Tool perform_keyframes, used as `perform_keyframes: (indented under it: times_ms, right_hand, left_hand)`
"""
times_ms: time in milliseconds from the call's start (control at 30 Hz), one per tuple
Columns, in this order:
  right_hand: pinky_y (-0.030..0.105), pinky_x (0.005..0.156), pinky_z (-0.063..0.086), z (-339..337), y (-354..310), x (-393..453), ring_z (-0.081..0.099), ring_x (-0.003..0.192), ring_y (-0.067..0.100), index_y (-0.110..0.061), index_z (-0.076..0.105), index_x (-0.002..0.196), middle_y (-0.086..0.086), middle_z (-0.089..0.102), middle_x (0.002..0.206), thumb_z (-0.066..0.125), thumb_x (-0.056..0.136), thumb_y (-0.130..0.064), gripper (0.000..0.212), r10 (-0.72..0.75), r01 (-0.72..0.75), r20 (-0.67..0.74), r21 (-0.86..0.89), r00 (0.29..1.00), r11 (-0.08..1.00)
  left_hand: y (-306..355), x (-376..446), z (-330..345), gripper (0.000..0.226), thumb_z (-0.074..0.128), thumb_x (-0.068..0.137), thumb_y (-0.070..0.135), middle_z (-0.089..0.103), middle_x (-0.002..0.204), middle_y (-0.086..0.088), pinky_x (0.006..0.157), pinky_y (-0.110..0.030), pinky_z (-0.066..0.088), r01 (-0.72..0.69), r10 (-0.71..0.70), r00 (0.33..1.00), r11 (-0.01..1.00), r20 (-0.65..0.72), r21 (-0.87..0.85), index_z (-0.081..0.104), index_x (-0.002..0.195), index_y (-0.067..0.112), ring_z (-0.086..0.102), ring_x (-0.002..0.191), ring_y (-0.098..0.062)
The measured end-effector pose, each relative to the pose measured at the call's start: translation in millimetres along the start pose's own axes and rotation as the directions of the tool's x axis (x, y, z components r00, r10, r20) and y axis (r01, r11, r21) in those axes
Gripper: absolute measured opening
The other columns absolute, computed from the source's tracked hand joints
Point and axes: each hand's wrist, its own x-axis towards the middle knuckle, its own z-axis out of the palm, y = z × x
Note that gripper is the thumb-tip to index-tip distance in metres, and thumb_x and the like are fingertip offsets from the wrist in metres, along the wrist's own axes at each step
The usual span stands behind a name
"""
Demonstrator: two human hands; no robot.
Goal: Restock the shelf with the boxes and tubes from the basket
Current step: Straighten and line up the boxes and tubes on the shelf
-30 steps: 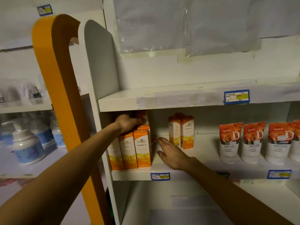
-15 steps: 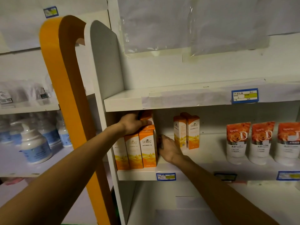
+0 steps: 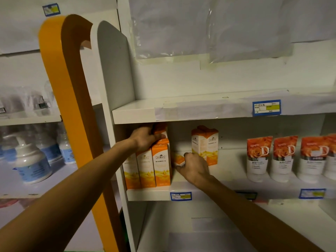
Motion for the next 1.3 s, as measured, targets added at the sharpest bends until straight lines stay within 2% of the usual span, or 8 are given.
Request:
perform_keyframes:
  times_ms: [133, 233, 367, 600, 800, 967, 1100, 1300]
  right_hand:
    - [0.027, 0.067, 0.048, -6, 5, -13, 0.055, 0.077, 0.015, -0.021, 0.058, 0.095, -0.001, 0.057, 0.086, 0.064, 0.088, -0.052, 0.032, -0.032, 0.031, -0.001, -0.077, 0.999, 0.997]
    - [0.028, 0.066, 0.045, -11, 7, -22, 0.054, 0.077, 0.016, -0.022, 0.053, 0.088, 0.000, 0.057, 0.086, 0.062, 0.087, -0.053, 0.032, -0.065, 0.062, -0.015, -0.116, 0.998, 0.991]
    - [0.028, 0.066, 0.045, -19, 9, -30, 0.056, 0.078, 0.015, -0.020, 0.059, 0.088, 0.000, 0.060, 0.090, 0.063, 0.086, -0.050, 0.030, -0.062, 0.059, -0.035, -0.074, 0.997, 0.995]
    - [0.027, 0.067, 0.044, -31, 34, -43, 0.054, 0.076, 0.014, -0.024, 0.057, 0.090, -0.004, 0.063, 0.090, 0.064, 0.082, -0.053, 0.031, 0.016, -0.016, -0.046, 0.003, 0.999, 1.000]
    - [0.032, 0.080, 0.050, -29, 53, -52, 0.064, 0.096, 0.022, -0.023, 0.050, 0.116, -0.001, 0.065, 0.108, 0.066, 0.078, -0.057, 0.053, 0.112, -0.107, -0.059, 0.085, 0.992, 0.991]
    - [0.034, 0.082, 0.053, -31, 53, -52, 0.064, 0.099, 0.022, -0.023, 0.047, 0.127, 0.001, 0.066, 0.112, 0.072, 0.079, -0.050, 0.061, 0.155, -0.136, -0.068, 0.219, 0.986, 0.966]
    - [0.031, 0.077, 0.052, -40, 58, -52, 0.064, 0.099, 0.020, -0.025, 0.049, 0.129, 0.000, 0.067, 0.117, 0.076, 0.079, -0.041, 0.058, 0.129, -0.100, -0.073, 0.318, 0.989, 0.943]
    - [0.034, 0.085, 0.053, -46, 76, -57, 0.062, 0.108, 0.021, -0.026, 0.043, 0.136, -0.001, 0.062, 0.127, 0.073, 0.081, -0.047, 0.066, 0.111, -0.112, 0.019, 0.243, 0.994, 0.964]
  left_hand:
    - [7, 0, -1, 0.045, 0.060, 0.094, 0.048, 0.066, 0.116, -0.007, 0.094, -0.038, 0.053, -0.021, 0.020, 1.000, 0.999, 0.005, 0.029, 0.054, 0.130, 0.021, 0.065, 0.104, -0.026]
    - [15, -2, 2, 0.044, 0.055, 0.096, 0.051, 0.067, 0.113, -0.008, 0.089, -0.034, 0.051, -0.065, 0.065, 0.998, 0.997, -0.008, 0.046, 0.056, 0.128, 0.021, 0.063, 0.101, -0.024]
    - [26, -6, 9, 0.041, 0.051, 0.099, 0.049, 0.067, 0.111, -0.010, 0.091, -0.038, 0.052, -0.087, 0.087, 0.996, 0.996, -0.033, 0.012, 0.058, 0.126, 0.019, 0.063, 0.101, -0.025]
    - [40, -1, 23, 0.047, 0.054, 0.097, 0.049, 0.061, 0.132, -0.010, 0.101, -0.036, 0.044, -0.219, 0.226, 0.973, 0.969, -0.048, 0.113, 0.056, 0.135, 0.020, 0.055, 0.121, -0.031]
    - [44, -4, 27, 0.051, 0.057, 0.081, 0.064, 0.069, 0.108, 0.000, 0.093, -0.042, 0.052, -0.239, 0.239, 0.971, 0.970, 0.019, 0.044, 0.062, 0.111, 0.023, 0.065, 0.103, -0.022]
    - [39, -10, 29, 0.073, 0.057, 0.077, 0.066, 0.066, 0.121, 0.000, 0.097, -0.046, 0.052, -0.295, 0.292, 0.953, 0.955, 0.085, 0.018, 0.053, 0.135, 0.022, 0.064, 0.109, -0.018]
    - [35, -11, 25, 0.074, 0.063, 0.077, 0.061, 0.067, 0.122, 0.000, 0.096, -0.046, 0.054, -0.265, 0.267, 0.959, 0.964, 0.096, -0.035, 0.050, 0.138, 0.022, 0.065, 0.109, -0.018]
    - [26, -3, 22, 0.098, 0.069, 0.066, 0.064, 0.062, 0.131, -0.005, 0.102, -0.045, 0.050, -0.194, 0.193, 0.970, 0.981, 0.148, -0.004, 0.041, 0.147, 0.018, 0.061, 0.117, -0.022]
